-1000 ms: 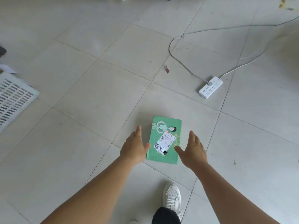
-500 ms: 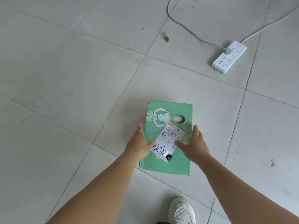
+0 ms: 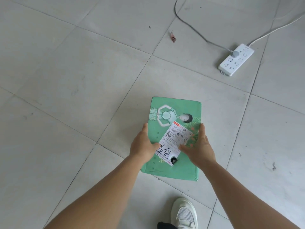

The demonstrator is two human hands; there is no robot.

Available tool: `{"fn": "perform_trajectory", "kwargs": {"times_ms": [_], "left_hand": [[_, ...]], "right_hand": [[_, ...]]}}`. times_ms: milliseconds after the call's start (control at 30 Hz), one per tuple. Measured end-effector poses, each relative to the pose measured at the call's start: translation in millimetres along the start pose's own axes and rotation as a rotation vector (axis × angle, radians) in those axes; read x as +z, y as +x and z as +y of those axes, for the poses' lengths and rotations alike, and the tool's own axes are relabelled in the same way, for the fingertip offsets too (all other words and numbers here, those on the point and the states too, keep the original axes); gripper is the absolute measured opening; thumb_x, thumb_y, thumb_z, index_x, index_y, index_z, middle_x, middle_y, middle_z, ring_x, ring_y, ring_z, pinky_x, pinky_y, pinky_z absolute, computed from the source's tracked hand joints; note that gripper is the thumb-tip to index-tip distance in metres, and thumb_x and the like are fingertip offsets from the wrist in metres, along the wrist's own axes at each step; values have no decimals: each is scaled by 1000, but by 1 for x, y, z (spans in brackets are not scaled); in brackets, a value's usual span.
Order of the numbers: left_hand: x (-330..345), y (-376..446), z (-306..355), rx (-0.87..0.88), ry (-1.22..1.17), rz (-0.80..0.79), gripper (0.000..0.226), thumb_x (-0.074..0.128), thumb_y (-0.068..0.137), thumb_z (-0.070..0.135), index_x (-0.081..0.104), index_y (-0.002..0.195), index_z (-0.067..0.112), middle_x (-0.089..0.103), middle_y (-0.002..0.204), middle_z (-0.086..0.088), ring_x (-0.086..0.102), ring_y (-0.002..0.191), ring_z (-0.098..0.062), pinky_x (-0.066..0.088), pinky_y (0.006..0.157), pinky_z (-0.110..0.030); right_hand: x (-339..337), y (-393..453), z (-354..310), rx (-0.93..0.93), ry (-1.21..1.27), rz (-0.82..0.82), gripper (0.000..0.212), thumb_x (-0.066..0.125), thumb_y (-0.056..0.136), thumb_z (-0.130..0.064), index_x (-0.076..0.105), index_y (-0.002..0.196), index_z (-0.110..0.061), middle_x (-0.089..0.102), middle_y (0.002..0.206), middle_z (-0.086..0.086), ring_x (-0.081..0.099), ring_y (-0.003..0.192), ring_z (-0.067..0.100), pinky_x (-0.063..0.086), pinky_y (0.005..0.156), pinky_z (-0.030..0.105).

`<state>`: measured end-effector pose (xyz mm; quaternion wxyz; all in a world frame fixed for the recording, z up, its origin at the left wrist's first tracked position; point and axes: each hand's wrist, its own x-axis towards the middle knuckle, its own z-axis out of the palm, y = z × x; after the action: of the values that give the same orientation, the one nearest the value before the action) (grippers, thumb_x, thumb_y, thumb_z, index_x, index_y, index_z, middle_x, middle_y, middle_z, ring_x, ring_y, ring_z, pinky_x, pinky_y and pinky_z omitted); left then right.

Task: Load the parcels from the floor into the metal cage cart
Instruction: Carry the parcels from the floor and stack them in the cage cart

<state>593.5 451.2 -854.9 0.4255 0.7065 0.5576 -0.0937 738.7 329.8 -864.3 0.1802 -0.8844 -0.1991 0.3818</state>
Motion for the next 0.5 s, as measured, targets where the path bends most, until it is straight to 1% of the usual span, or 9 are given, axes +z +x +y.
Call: {"fn": "perform_trajectory", "kwargs": {"times_ms": [67,100,167,267,367,433,500], "left_hand": [[-24,-23,10,15,-2,28,91,71,82,23,14,153,25,55,132,5,57,115,-20,48,91,-31],[-39,-36,17,20,-5,42,91,72,82,24,15,153,26,56,132,5,57,115,-20,48,92,-32],[-71,-65,31,32,-24,73,92,72,81,25,15,153,28,57,131,5,57,114,-20,49,93,-35],[-127,-112,54,57,-41,126,91,71,81,25,15,152,28,55,133,5,56,117,-20,49,94,-38],[-185,-160,75,81,-63,183,86,70,78,28,23,148,33,61,124,8,60,107,-20,52,88,-39],[-223,-194,88,99,-81,223,80,69,75,29,29,143,34,63,117,10,62,100,-20,53,82,-40],[-262,-228,97,117,-103,267,76,69,74,29,32,140,34,63,114,10,63,97,-20,55,79,-40]], "right_hand": [[-17,-22,-19,-23,-1,9,106,76,81,-32,-1,154,-29,45,141,1,57,105,24,42,68,29],[-28,-35,-30,-36,5,15,105,76,81,-31,1,154,-29,46,140,2,56,99,23,42,67,29],[-50,-63,-56,-72,15,29,103,77,80,-30,4,153,-29,48,138,2,53,89,20,40,61,28],[-89,-110,-100,-137,22,48,100,77,79,-30,8,151,-30,50,135,1,53,84,19,36,53,26],[-128,-160,-146,-197,27,61,99,77,79,-28,9,150,-32,51,131,-1,53,83,17,38,55,26],[-152,-193,-178,-244,26,72,96,78,77,-27,13,148,-32,54,127,-1,56,78,16,43,58,28],[-173,-225,-211,-298,14,79,95,79,75,-29,16,146,-31,56,124,-1,60,80,18,48,60,31]]}}
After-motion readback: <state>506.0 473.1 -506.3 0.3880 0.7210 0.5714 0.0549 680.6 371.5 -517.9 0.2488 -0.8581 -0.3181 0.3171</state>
